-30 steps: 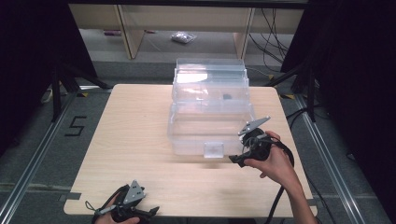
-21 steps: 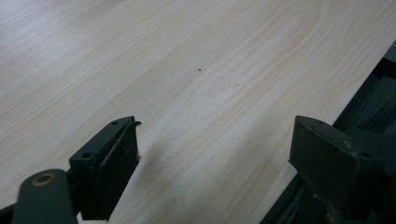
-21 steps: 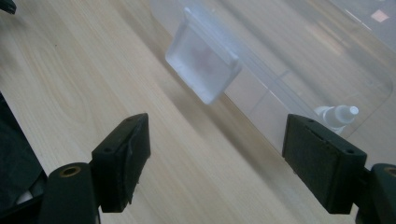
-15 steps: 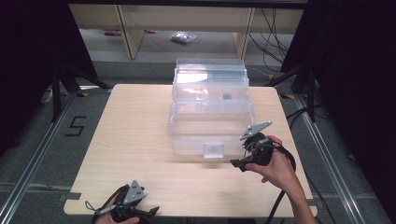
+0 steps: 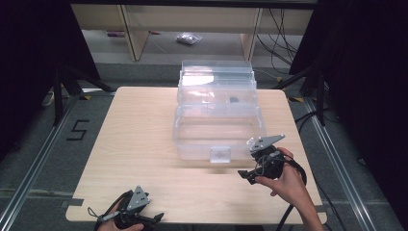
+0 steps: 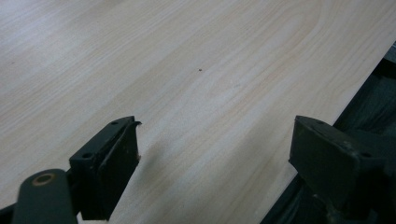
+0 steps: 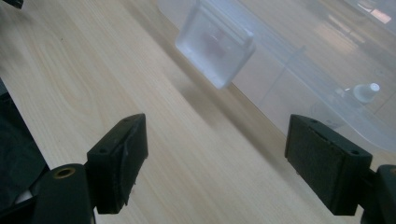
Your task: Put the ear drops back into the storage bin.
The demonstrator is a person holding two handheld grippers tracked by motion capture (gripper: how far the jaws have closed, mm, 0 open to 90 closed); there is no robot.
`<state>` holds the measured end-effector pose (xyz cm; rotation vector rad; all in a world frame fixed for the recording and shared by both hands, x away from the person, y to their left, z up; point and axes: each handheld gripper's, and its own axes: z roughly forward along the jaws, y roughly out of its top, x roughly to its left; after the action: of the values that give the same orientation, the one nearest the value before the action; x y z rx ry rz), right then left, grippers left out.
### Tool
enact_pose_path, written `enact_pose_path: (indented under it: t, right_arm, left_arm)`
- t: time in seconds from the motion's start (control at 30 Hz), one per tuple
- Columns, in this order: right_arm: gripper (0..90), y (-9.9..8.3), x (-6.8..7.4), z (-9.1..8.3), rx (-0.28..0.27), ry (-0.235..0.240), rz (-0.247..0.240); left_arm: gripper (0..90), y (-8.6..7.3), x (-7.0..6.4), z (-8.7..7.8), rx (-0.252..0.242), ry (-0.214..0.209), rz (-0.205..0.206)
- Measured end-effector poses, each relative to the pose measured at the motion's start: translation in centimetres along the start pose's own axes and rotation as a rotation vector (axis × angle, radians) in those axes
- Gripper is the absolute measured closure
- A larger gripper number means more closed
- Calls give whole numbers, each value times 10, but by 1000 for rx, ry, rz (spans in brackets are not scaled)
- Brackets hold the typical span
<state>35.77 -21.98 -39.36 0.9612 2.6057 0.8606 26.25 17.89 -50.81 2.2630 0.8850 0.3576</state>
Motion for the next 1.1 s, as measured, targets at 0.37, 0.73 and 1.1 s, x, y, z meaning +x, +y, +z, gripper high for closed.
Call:
enact_pose_path:
  t: [0.37, 0.73, 1.1]
  right_arm:
    - [220, -20, 3, 6, -54, -2, 4]
    - [215, -37, 12, 13, -97, -11, 15]
    - [210, -53, 16, 14, -115, -13, 38]
  left_arm:
    - [151, 0, 0, -1, -5, -2, 14]
    - [151, 0, 0, -1, -6, -1, 12]
    - [151, 0, 0, -1, -6, -1, 13]
